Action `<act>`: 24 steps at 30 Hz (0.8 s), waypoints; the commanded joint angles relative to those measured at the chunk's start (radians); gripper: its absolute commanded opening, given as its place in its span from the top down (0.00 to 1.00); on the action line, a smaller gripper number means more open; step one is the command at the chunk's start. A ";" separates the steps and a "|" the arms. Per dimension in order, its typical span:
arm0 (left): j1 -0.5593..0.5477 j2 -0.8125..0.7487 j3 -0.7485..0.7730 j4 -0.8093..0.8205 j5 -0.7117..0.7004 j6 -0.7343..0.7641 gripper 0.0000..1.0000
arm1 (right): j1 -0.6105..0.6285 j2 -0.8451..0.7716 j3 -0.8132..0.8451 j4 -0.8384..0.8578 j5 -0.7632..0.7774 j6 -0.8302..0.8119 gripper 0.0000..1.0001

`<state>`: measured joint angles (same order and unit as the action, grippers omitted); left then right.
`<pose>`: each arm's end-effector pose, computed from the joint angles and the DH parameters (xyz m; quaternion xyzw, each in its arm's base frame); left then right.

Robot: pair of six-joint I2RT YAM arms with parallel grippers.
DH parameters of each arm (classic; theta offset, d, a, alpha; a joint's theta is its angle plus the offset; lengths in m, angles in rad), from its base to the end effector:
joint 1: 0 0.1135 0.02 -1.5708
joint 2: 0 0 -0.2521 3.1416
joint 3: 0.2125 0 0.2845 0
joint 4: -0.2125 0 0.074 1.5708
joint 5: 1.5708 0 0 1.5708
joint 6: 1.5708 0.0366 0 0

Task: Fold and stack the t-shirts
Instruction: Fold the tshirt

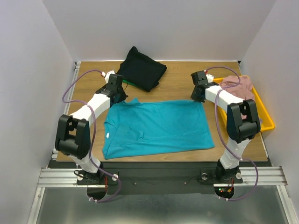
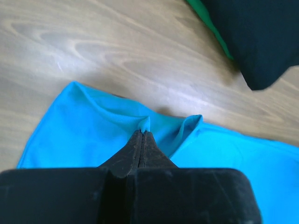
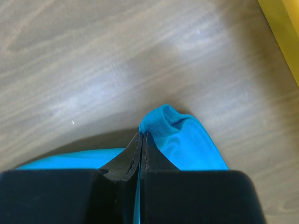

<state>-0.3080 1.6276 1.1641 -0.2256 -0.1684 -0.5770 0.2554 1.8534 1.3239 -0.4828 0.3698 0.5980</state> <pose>0.3781 -0.1139 0.2245 -0.1564 0.8882 -0.1133 0.4168 0.4077 0.0928 0.1752 0.2110 0.9224 -0.0488 0.3198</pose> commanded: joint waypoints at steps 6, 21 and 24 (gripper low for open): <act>-0.066 -0.326 -0.240 -0.008 -0.034 -0.121 1.00 | 0.002 -0.190 -0.155 0.038 -0.046 -0.015 1.00; -0.160 -0.684 -0.466 -0.190 -0.013 -0.274 1.00 | 0.004 -0.428 -0.373 0.044 -0.160 -0.058 0.99; -0.164 -0.748 -0.500 -0.207 0.001 -0.290 1.00 | 0.004 -0.444 -0.393 0.044 -0.177 -0.060 0.99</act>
<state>-0.4644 0.9588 0.6952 -0.3908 -0.1745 -0.8268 0.2562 1.4418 0.9482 -0.4637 0.2230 0.5552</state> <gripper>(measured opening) 0.019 0.012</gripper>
